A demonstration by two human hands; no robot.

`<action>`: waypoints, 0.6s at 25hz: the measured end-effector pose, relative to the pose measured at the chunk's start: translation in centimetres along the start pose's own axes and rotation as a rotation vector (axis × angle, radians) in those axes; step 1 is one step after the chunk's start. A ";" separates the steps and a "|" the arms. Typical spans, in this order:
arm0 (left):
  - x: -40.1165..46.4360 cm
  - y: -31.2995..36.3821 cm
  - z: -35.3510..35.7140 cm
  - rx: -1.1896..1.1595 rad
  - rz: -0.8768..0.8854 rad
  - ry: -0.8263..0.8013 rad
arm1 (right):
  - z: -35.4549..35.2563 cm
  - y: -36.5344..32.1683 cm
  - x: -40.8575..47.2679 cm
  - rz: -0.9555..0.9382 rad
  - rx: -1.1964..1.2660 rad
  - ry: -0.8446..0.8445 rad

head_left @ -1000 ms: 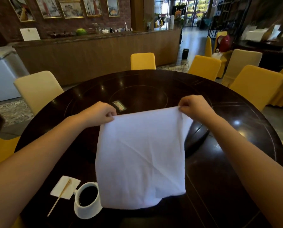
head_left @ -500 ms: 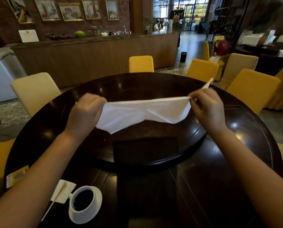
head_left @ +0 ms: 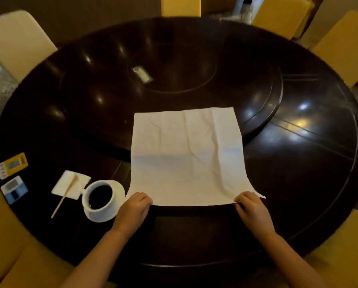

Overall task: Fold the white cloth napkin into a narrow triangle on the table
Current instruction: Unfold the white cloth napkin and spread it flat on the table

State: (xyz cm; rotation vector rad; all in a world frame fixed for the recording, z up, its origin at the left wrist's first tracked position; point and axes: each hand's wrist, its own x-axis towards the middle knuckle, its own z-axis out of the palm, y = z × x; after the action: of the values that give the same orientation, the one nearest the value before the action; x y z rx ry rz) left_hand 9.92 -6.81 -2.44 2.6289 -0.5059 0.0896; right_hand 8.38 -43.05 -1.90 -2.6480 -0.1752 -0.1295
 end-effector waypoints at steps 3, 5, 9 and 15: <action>-3.5 0.1 2.7 -0.018 -0.086 -0.081 | 2.4 0.7 -2.8 0.035 -0.009 -0.058; -5.0 0.5 3.5 -0.031 -0.133 -0.070 | 3.2 0.8 -4.2 0.058 -0.020 -0.064; -7.2 1.5 3.6 -0.037 -0.143 -0.006 | 3.6 0.4 -6.9 0.080 -0.035 0.001; -11.3 2.9 3.4 -0.056 -0.126 -0.004 | 3.3 -0.2 -11.6 0.062 -0.047 0.016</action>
State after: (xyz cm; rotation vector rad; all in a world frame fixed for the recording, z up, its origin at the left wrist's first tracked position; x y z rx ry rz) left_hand -1.74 -6.96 -5.84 2.5989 -0.3376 0.0293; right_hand -2.90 -42.53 -6.16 -2.6955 -0.0853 -0.1353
